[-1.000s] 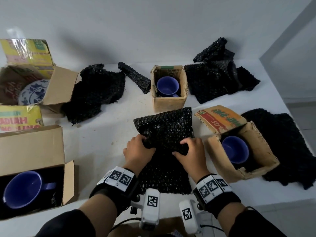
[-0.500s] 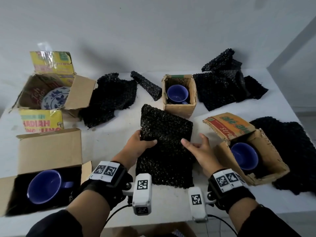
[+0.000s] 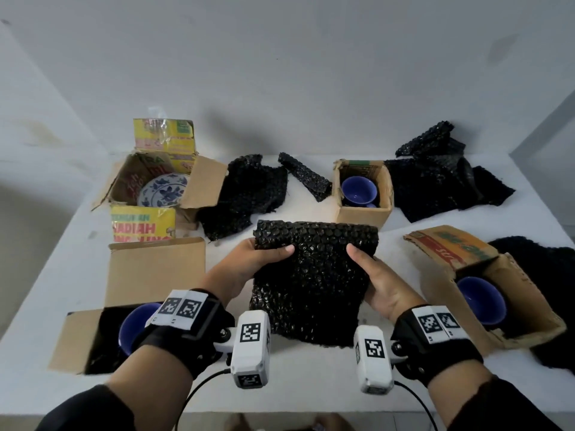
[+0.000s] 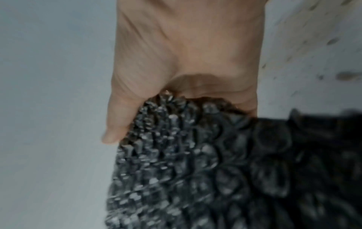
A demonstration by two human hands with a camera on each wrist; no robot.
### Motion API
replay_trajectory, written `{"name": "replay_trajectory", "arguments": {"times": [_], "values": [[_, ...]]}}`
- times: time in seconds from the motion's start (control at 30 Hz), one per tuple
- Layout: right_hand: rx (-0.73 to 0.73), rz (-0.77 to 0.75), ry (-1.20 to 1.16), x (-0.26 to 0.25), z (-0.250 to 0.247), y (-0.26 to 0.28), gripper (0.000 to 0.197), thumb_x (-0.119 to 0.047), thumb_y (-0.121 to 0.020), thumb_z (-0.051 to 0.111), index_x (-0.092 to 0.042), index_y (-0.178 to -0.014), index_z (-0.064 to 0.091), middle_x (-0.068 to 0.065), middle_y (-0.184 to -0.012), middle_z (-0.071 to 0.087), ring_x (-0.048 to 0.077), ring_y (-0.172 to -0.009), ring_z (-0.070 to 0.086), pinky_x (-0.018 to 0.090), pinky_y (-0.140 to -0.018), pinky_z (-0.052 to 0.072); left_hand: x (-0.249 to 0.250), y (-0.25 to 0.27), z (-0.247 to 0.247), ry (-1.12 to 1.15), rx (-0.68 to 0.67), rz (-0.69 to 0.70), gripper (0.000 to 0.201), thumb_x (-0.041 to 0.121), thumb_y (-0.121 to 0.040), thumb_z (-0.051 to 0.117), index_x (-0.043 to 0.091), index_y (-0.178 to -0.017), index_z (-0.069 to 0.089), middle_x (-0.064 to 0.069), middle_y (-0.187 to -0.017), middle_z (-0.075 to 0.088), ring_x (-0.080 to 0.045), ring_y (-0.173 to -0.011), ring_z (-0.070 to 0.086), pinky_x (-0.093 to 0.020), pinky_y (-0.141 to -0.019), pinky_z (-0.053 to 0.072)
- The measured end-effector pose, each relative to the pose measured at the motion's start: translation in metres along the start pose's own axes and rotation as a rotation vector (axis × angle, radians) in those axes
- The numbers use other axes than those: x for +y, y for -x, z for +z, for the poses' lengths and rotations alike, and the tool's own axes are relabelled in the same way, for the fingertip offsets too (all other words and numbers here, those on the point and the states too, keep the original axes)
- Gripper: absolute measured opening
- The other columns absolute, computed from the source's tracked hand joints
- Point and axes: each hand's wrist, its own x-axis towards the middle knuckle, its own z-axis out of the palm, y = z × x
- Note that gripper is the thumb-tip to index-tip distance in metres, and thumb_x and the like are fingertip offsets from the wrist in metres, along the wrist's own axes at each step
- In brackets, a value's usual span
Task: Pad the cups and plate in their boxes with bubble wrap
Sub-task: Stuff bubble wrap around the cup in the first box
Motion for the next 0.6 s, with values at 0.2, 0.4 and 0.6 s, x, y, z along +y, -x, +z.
{"name": "replay_trajectory", "arguments": {"times": [0.2, 0.4, 0.6], "values": [[0.028, -0.260, 0.061, -0.015, 0.043, -0.001, 0.030, -0.004, -0.074, 0.068, -0.015, -0.102, 0.065, 0.002, -0.098, 0.073, 0.018, -0.093, 0.068, 0.031, -0.080, 0.051, 0.008, 0.012, -0.040, -0.091, 0.173, 0.031, 0.088, 0.064, -0.041, 0.086, 0.006, -0.105, 0.068, -0.009, -0.099, 0.073, -0.024, -0.091, 0.070, -0.039, -0.091, 0.053], [0.048, -0.337, 0.198, -0.025, 0.083, -0.002, 0.015, -0.012, -0.085, 0.067, -0.017, -0.099, 0.067, -0.002, -0.093, 0.074, 0.014, -0.087, 0.070, 0.024, -0.072, 0.053, 0.022, 0.042, -0.069, -0.114, 0.200, 0.086, 0.048, 0.049, -0.061, 0.075, 0.010, -0.087, 0.068, -0.009, -0.090, 0.072, -0.023, -0.083, 0.069, -0.035, -0.080, 0.054], [-0.122, -0.274, 0.429, -0.042, 0.127, 0.008, 0.008, -0.016, -0.086, 0.065, -0.017, -0.094, 0.068, 0.000, -0.092, 0.074, 0.021, -0.094, 0.068, 0.039, -0.092, 0.049, 0.022, 0.071, -0.112, -0.045, 0.323, 0.190, 0.093, 0.047, -0.065, 0.078, 0.026, -0.142, 0.030, 0.000, -0.131, 0.049, -0.017, -0.113, 0.054, -0.028, -0.085, 0.049]]}}
